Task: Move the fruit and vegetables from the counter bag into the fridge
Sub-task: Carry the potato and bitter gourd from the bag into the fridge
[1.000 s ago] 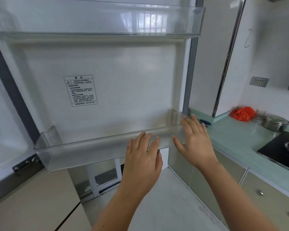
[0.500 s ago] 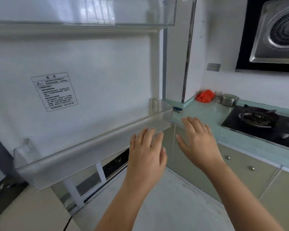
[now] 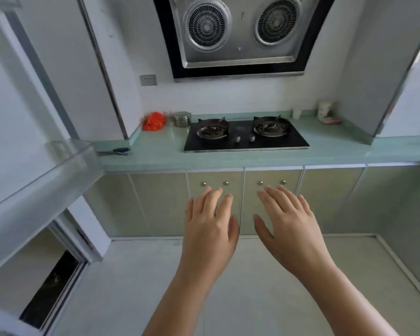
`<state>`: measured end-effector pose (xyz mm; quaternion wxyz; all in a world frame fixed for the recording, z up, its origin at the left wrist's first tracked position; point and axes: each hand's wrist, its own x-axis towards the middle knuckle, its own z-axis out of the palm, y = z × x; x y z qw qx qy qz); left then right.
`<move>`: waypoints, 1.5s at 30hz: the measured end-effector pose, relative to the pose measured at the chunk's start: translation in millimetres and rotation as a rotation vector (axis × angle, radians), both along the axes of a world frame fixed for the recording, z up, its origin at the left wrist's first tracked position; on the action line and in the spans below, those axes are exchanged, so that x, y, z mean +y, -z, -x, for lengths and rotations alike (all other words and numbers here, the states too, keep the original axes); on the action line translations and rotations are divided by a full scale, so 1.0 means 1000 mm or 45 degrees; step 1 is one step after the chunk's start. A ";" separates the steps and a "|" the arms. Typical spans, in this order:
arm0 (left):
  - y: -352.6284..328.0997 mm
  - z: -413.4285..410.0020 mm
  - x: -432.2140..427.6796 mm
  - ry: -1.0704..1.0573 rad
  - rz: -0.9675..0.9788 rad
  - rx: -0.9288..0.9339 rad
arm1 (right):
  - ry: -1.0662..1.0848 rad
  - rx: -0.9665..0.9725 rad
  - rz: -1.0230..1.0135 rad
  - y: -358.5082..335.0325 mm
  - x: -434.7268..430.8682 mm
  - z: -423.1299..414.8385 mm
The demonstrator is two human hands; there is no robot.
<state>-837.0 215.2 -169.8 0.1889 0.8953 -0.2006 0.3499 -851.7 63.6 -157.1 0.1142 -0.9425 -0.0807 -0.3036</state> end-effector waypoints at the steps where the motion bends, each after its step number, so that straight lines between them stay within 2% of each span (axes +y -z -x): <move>1: -0.001 -0.001 -0.018 0.056 -0.002 0.007 | 0.056 -0.001 -0.001 0.001 -0.017 0.006; 9: -0.006 0.005 -0.179 0.522 0.028 -0.042 | 0.515 -0.022 -0.024 0.002 -0.159 0.058; 19: -0.010 0.036 -0.419 0.946 -0.027 0.009 | 1.022 -0.106 -0.038 -0.005 -0.372 0.134; 28: -0.001 0.055 -0.561 1.247 -0.031 0.049 | 1.303 -0.091 -0.033 0.005 -0.488 0.173; 36: 0.031 0.015 -0.658 1.403 -0.064 0.124 | 1.471 -0.060 -0.042 0.027 -0.568 0.142; 45: 0.025 -0.120 -0.777 1.465 0.024 0.114 | 1.531 -0.011 -0.036 0.017 -0.671 0.006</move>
